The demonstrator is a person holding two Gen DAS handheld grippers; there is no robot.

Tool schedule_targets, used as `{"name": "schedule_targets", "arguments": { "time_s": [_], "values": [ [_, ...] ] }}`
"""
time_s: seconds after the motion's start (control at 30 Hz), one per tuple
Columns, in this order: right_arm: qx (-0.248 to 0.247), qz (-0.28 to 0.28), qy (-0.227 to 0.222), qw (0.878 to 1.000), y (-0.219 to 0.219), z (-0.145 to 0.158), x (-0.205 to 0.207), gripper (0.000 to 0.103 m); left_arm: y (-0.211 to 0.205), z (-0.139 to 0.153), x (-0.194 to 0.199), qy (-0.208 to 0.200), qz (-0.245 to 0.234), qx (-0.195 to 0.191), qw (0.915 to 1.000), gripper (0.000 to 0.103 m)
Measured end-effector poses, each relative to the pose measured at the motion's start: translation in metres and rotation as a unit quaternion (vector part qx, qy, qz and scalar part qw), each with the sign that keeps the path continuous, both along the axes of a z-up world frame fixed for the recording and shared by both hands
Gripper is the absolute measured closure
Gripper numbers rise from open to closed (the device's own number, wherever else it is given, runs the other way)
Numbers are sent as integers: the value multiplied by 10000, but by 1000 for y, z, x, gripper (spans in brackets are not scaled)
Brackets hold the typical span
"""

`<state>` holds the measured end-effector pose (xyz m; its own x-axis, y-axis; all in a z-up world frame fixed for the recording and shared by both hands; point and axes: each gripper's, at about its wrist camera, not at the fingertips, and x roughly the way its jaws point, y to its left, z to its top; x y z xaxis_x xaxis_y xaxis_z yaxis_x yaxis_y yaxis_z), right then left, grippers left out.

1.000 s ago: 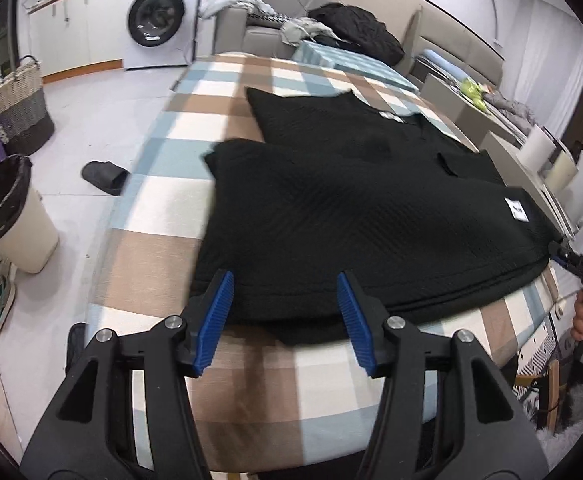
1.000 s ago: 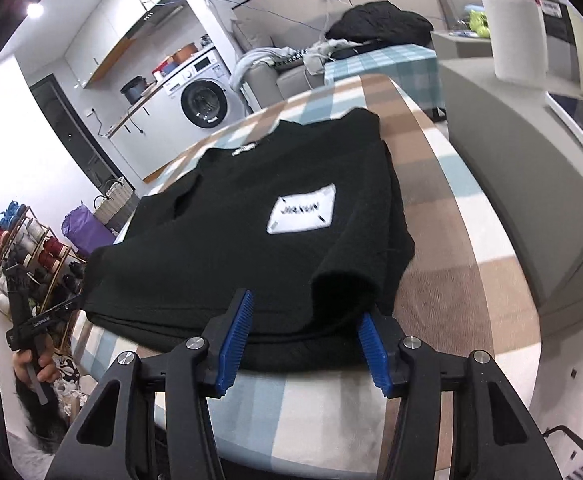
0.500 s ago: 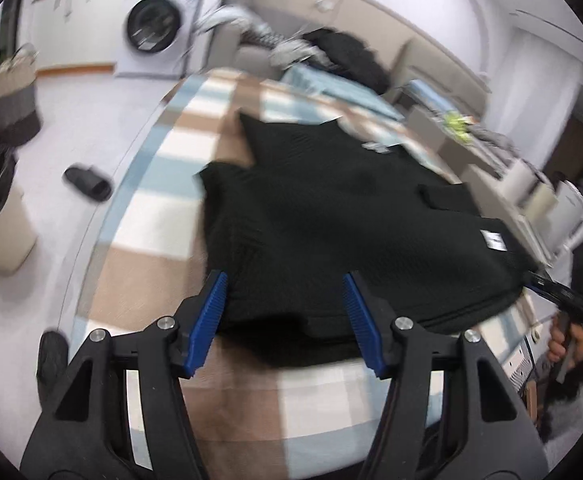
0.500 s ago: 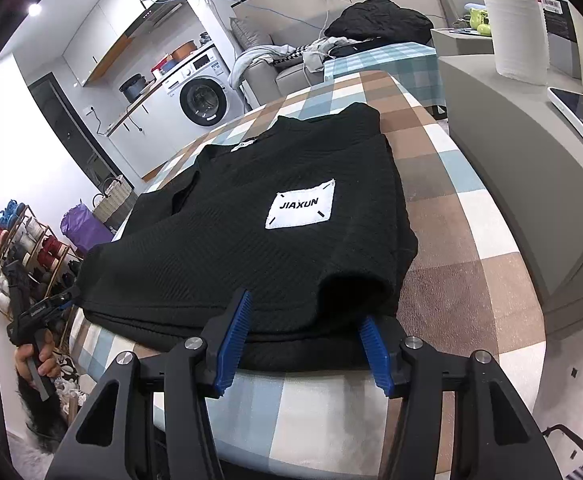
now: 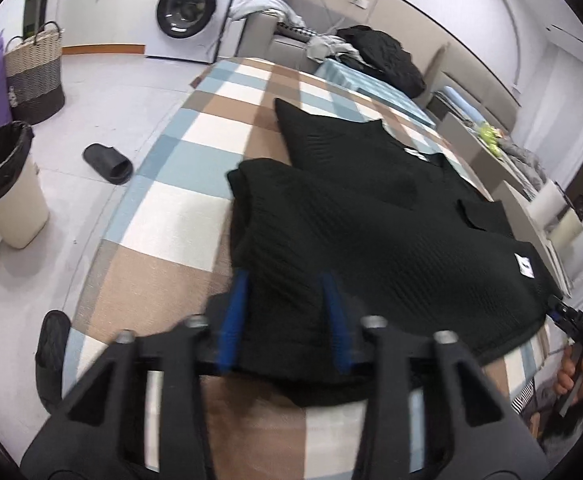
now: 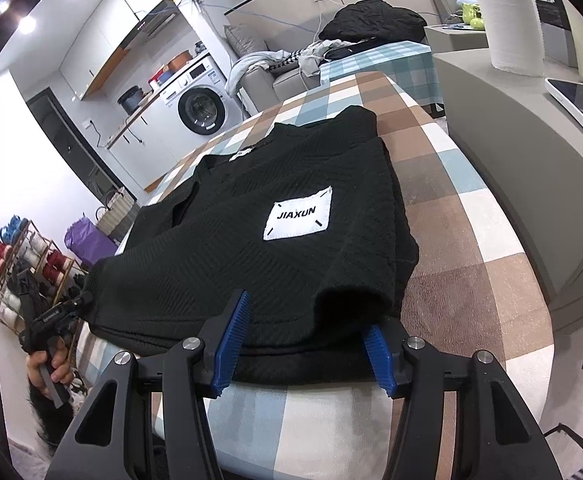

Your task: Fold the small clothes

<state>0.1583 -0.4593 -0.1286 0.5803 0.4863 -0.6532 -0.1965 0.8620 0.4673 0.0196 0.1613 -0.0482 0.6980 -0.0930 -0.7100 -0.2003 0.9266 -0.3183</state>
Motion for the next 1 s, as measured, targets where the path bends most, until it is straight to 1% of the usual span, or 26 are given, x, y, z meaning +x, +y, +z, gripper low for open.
{"name": "schedule_targets", "arguments": {
  "time_s": [0.03,0.07,0.13,0.17,0.23,0.27,0.3,0.37,0.43,0.57,0.67,0.7,0.77,0.83,0.9,0.93,1.0],
  "values": [
    [41,-23,5,10000,-1,-1,1,47,1,0,0,-47,40,-2,10000,88],
    [108,-49,3,9999,-2,-2,2,47,3,1,0,-115,63,-26,9999,93],
    [379,-153,-21,9992,-6,-4,6,47,3,3,-1,-225,67,-48,9997,97],
    [594,-235,35,9979,-9,-7,9,47,2,5,-2,-276,69,-31,9996,98],
    [906,-412,135,9950,-15,-12,15,63,1,10,-2,-360,67,-14,9993,98],
    [926,-519,164,9942,-17,-13,18,79,1,13,-1,-400,56,-19,9992,99],
    [905,-611,176,9939,-18,-13,22,87,1,16,0,-445,60,-25,9990,99],
    [881,-705,159,9935,-20,-10,28,96,3,25,5,-546,76,-24,9985,100],
    [831,-744,-22,9938,-20,0,32,97,5,37,14,-699,84,4,9975,100],
    [610,-776,-647,9930,-15,37,43,98,9,67,40,-1004,126,142,9948,100],
    [485,-826,-1117,9891,-13,61,53,98,12,82,66,-1086,119,236,9937,100],
    [465,-880,-1198,9878,-13,66,56,98,13,84,75,-1071,126,244,9939,100],
    [464,-972,-1147,9875,-12,65,63,98,15,79,89,-944,144,213,9952,100],
    [442,-1015,-946,9893,-10,54,66,98,19,66,97,-731,139,70,9972,100],
    [437,-995,-633,9921,-13,36,65,98,25,51,94,-571,144,-103,9982,100],
    [464,-980,-478,9930,-15,27,65,98,28,42,91,-459,131,-257,9985,100],
    [542,-922,-198,9941,-20,10,62,98,31,28,83,-362,85,-380,9986,99]
  ]
}}
